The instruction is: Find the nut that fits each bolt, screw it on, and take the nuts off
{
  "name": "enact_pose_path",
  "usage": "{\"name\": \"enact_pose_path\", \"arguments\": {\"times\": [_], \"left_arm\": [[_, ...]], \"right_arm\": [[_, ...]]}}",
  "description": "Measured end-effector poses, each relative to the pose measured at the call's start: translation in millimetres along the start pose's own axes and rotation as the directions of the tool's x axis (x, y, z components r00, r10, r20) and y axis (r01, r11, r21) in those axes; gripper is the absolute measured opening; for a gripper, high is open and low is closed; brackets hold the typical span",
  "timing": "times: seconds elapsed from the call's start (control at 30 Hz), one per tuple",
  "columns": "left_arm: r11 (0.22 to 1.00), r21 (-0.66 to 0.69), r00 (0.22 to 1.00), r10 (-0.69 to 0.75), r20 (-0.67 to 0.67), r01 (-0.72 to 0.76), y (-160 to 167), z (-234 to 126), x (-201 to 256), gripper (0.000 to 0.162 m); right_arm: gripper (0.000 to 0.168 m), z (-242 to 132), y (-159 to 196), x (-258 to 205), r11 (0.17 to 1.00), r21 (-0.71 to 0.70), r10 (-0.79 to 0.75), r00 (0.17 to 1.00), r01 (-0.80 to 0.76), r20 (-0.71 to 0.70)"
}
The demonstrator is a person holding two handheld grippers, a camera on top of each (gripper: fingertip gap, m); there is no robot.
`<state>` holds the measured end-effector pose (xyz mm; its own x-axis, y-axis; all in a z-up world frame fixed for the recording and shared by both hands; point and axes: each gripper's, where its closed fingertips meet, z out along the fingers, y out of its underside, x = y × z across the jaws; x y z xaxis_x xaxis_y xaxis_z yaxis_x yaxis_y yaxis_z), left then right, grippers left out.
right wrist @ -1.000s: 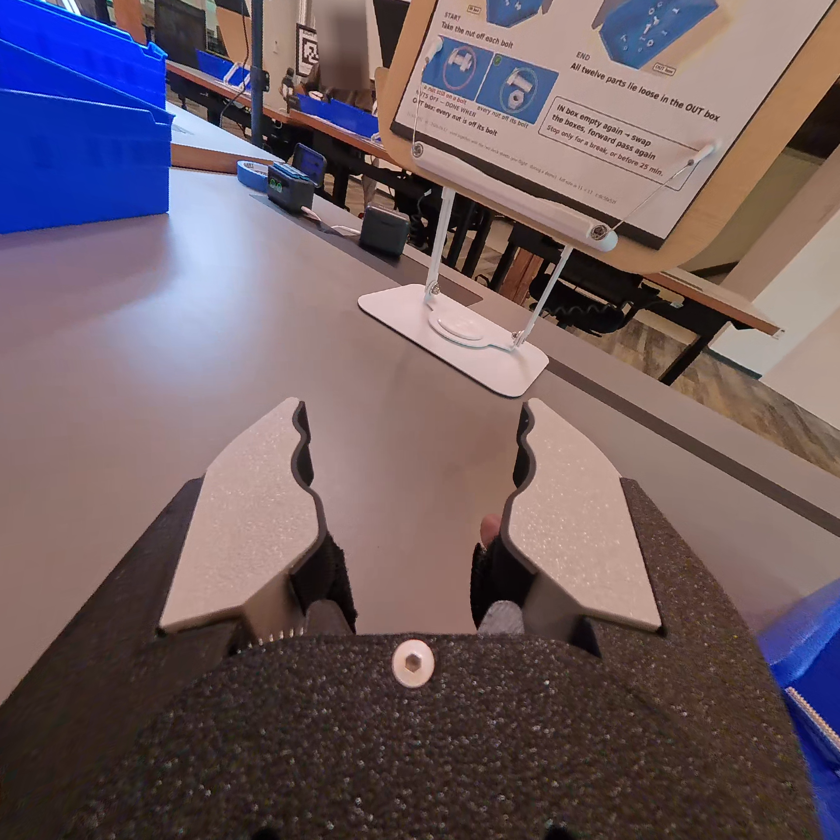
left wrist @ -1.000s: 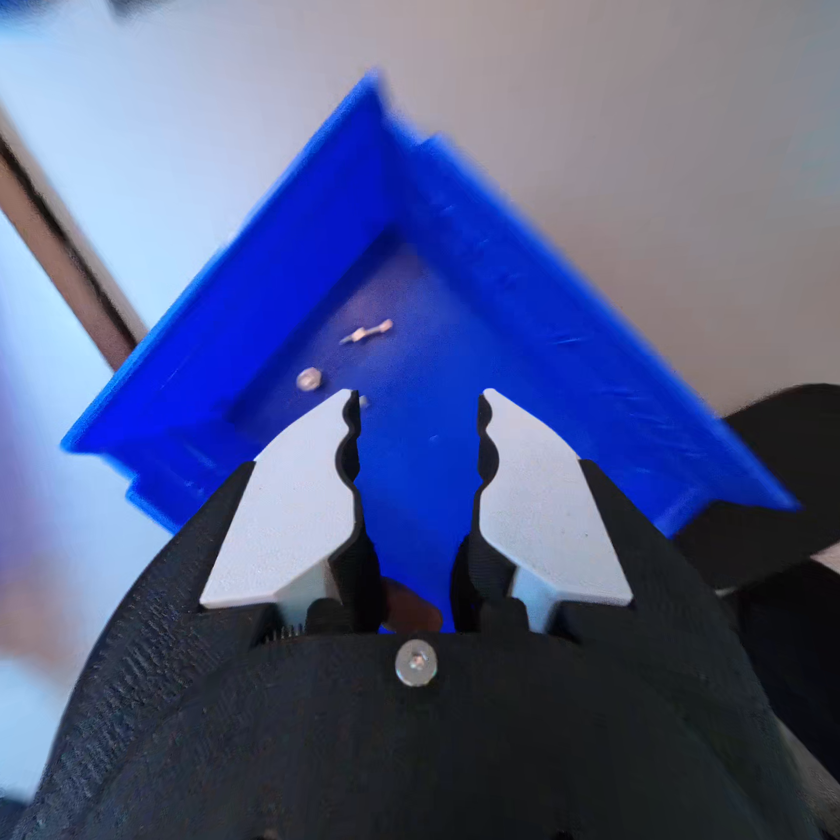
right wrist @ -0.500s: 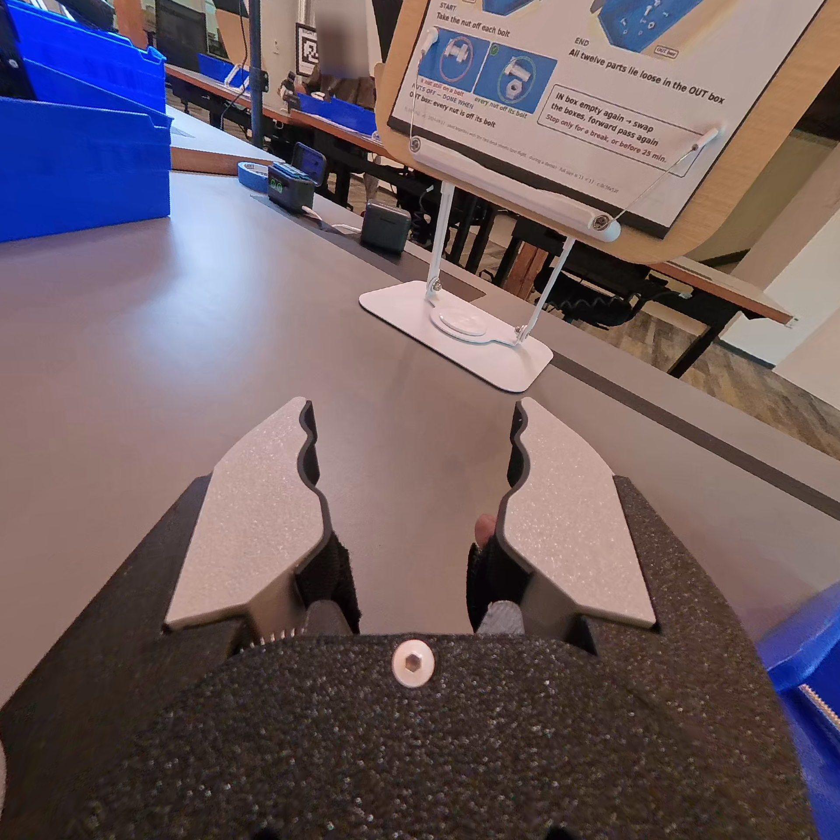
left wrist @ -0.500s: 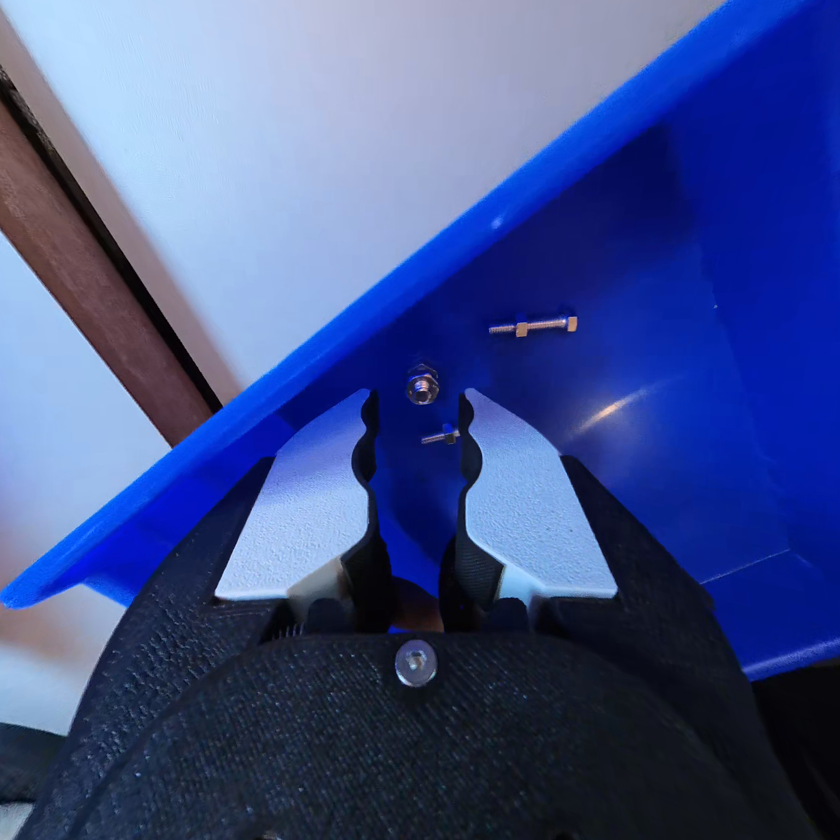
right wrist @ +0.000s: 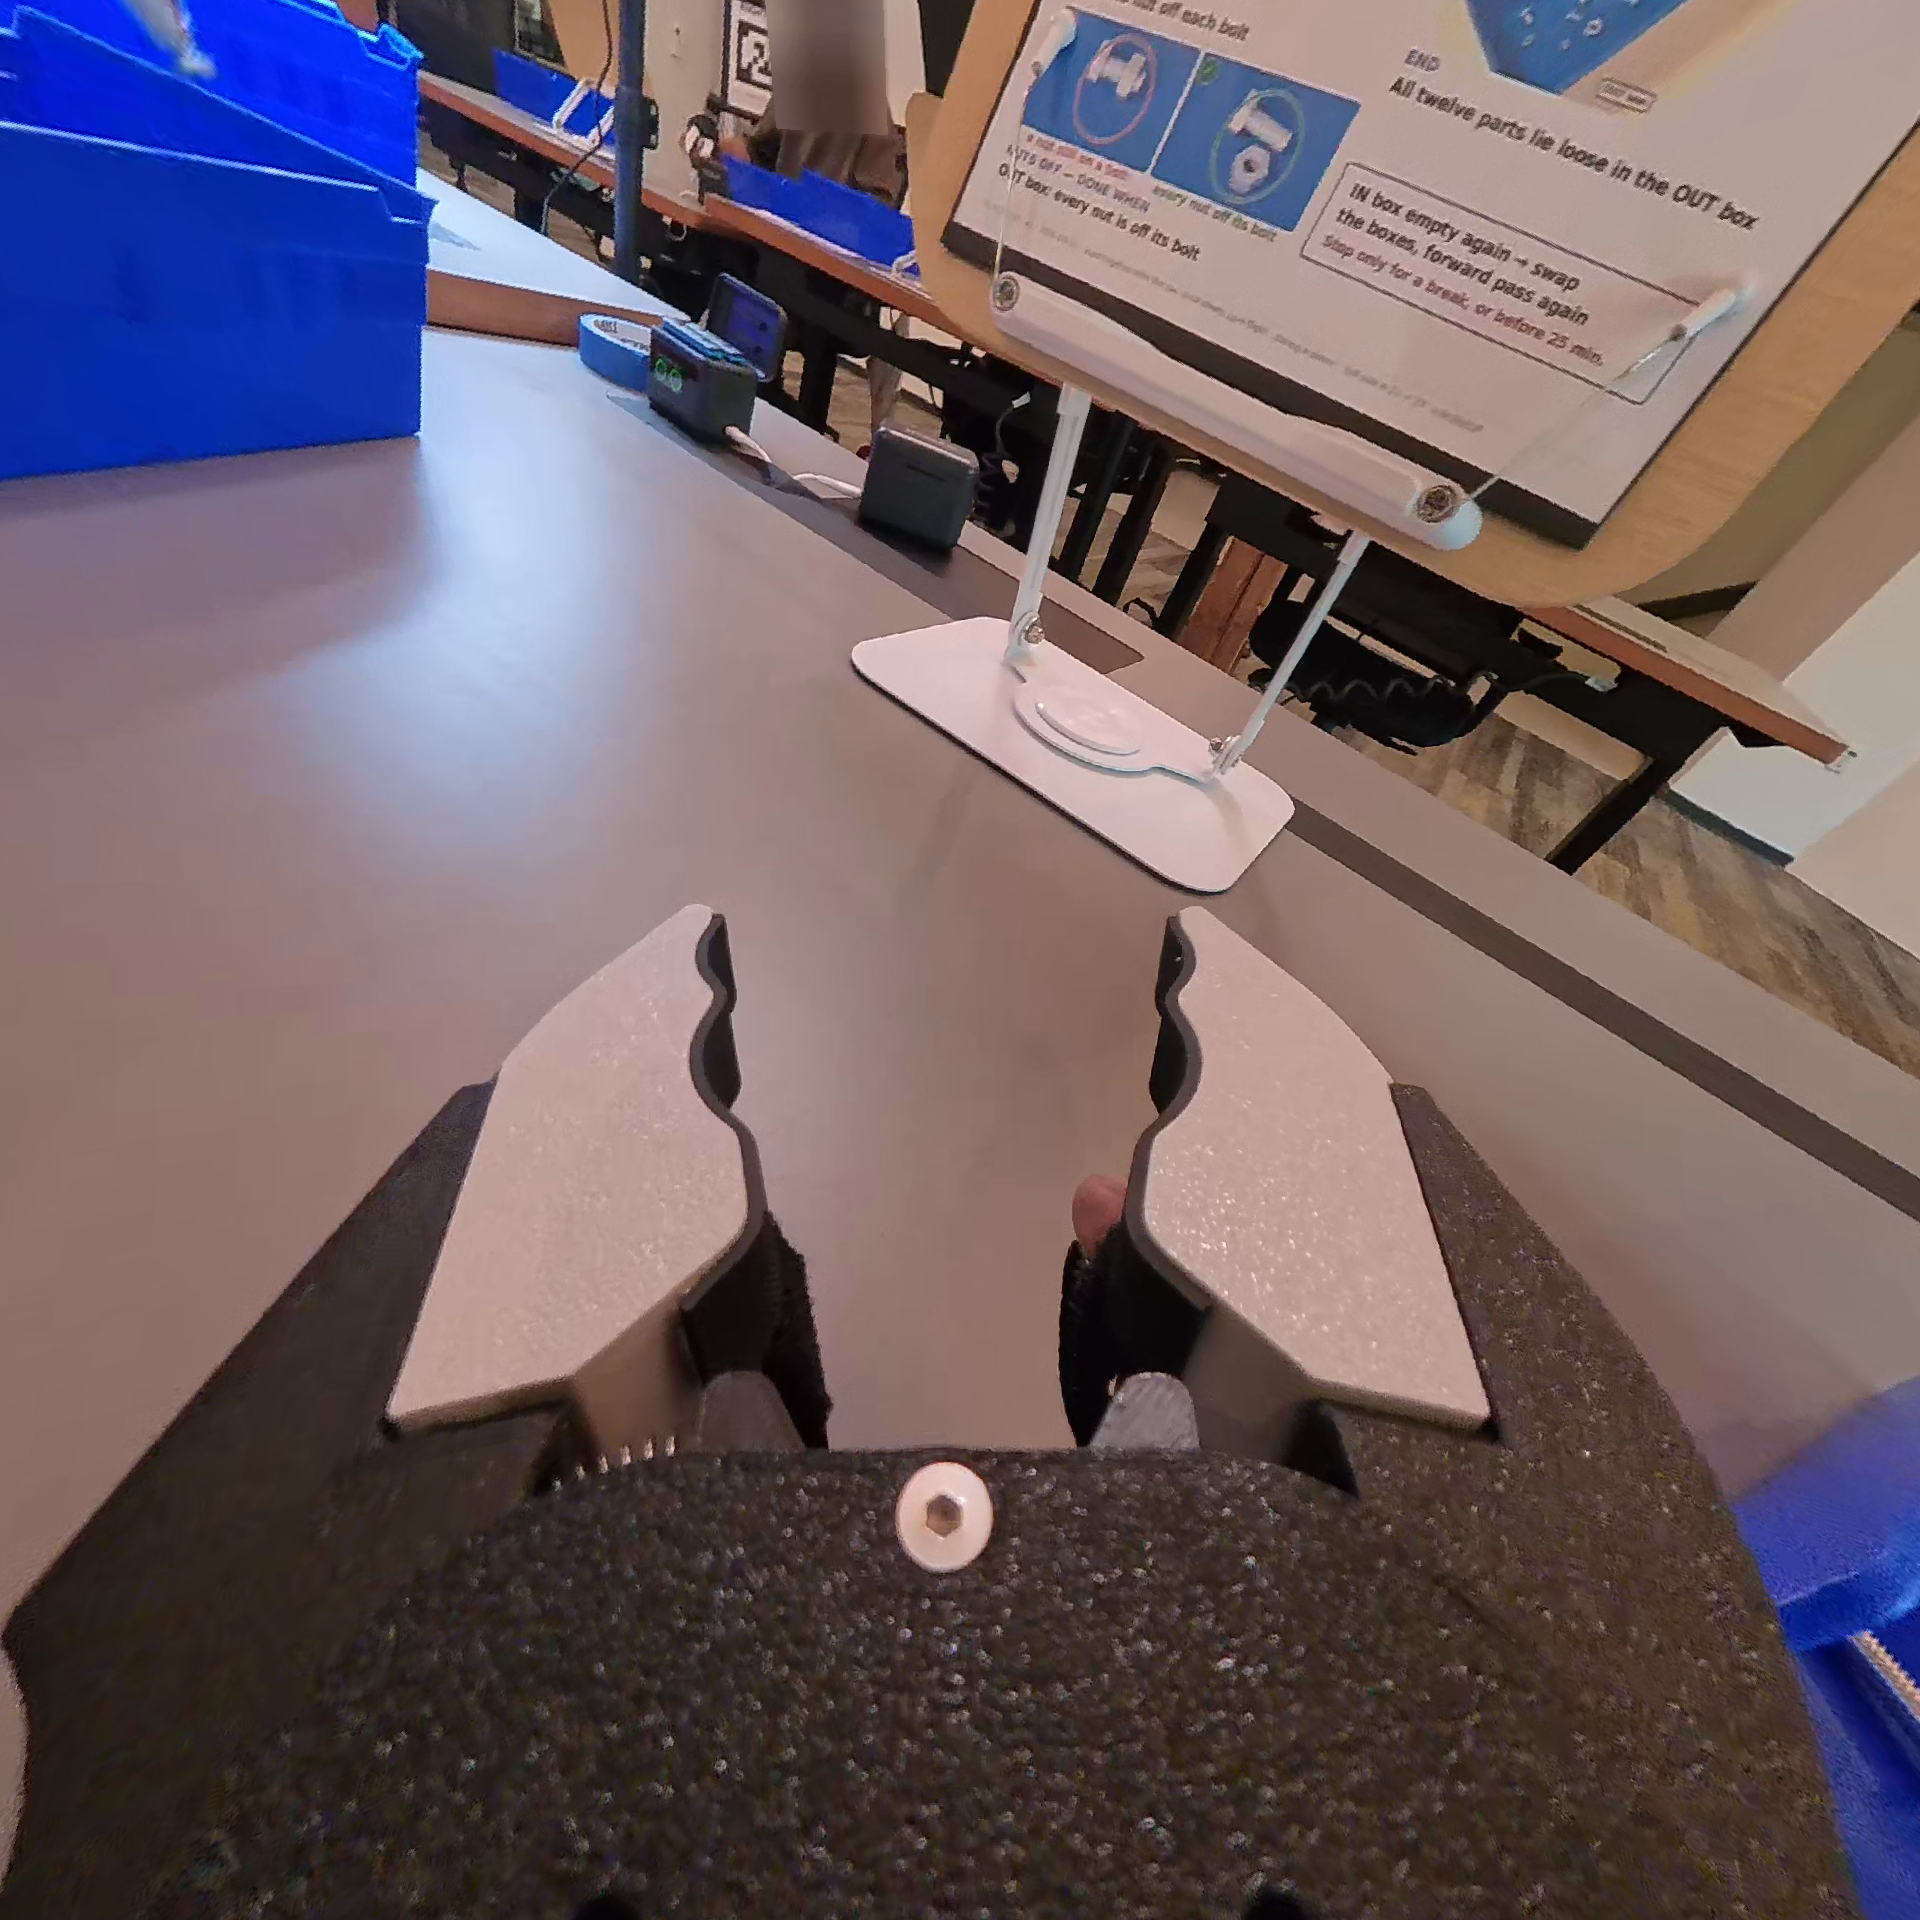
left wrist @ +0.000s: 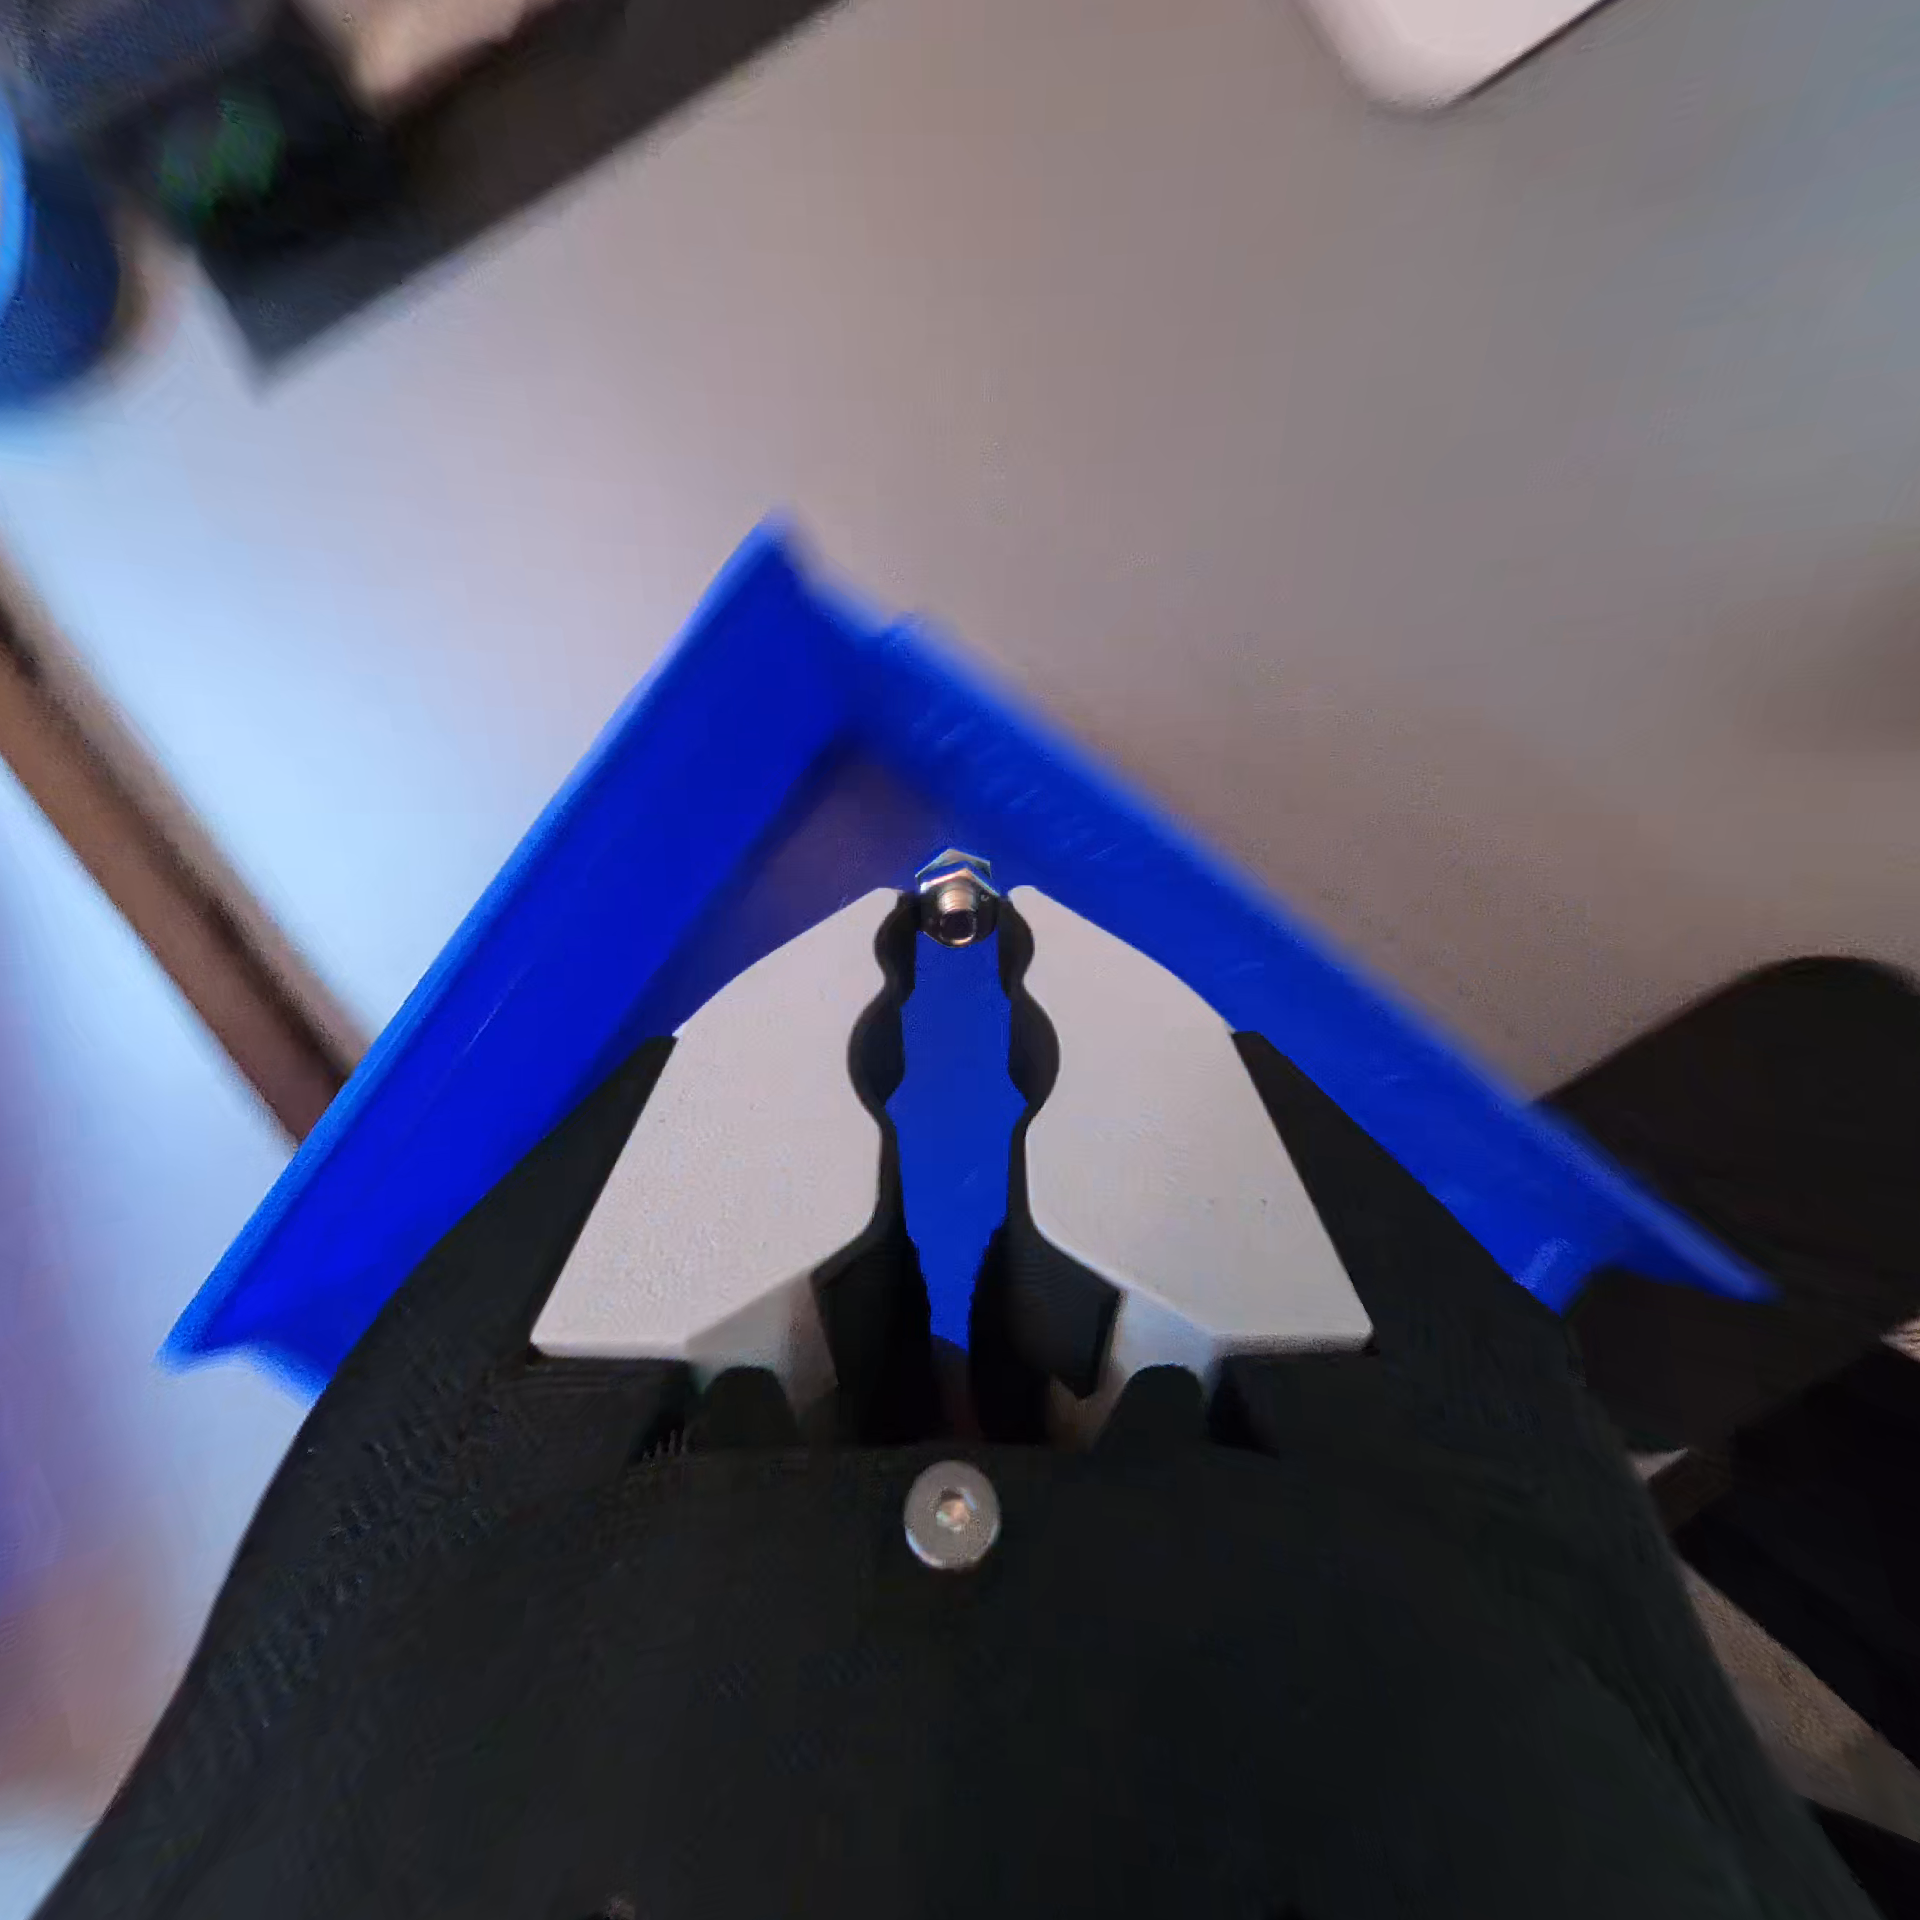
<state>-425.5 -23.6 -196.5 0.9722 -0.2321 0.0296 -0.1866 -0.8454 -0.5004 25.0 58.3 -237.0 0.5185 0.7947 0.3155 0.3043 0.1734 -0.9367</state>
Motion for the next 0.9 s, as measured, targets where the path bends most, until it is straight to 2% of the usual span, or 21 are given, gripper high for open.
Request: {"name": "enact_pose_path", "arguments": {"times": [0.1, 0.23, 0.33, 0.47, 0.57, 0.67, 0.9], "left_arm": [[0.967, 0.21, 0.98, 0.168, -0.107, -0.143, -42.6, -12.8, 81.7, 0.015], [0.891, 0.341, 0.914, 0.37, -0.168, -0.299, -61.5, -2.0, 185.6, 0.015], [0.858, 0.319, 0.837, 0.486, -0.25, -0.403, -52.1, 30.1, 253.5, 0.015], [0.792, 0.205, 0.71, 0.607, -0.357, -0.575, -22.6, 78.7, 325.5, 0.015], [0.702, 0.121, 0.622, 0.687, -0.376, -0.702, -4.5, 105.3, 355.8, 0.015], [0.621, 0.029, 0.573, 0.739, -0.355, -0.783, 5.2, 125.8, 363.0, 0.015], [0.559, -0.061, 0.54, 0.758, -0.365, -0.827, 15.8, 144.3, 367.9, 0.016]], "right_arm": [[0.077, 0.2, 0.2, -2.2, 1.0, -0.002, -0.011, 1.0, 0.011, 0.01], [0.074, -1.5, -2.0, -3.7, 1.0, 0.014, -0.013, 1.0, 0.013, 0.021], [0.072, -2.9, -3.4, -3.0, 1.0, 0.027, -0.005, 1.0, 0.005, 0.022], [0.07, -4.2, -4.4, -0.8, 0.999, 0.038, 0.018, 1.0, -0.019, 0.023], [0.07, -5.3, -5.5, 0.2, 0.998, 0.049, 0.025, 0.999, -0.026, 0.022], [0.069, -5.9, -6.0, 0.4, 0.998, 0.053, 0.029, 0.999, -0.03, 0.023], [0.069, -6.3, -6.3, -0.1, 0.998, 0.056, 0.025, 0.999, -0.026, 0.025]]}}
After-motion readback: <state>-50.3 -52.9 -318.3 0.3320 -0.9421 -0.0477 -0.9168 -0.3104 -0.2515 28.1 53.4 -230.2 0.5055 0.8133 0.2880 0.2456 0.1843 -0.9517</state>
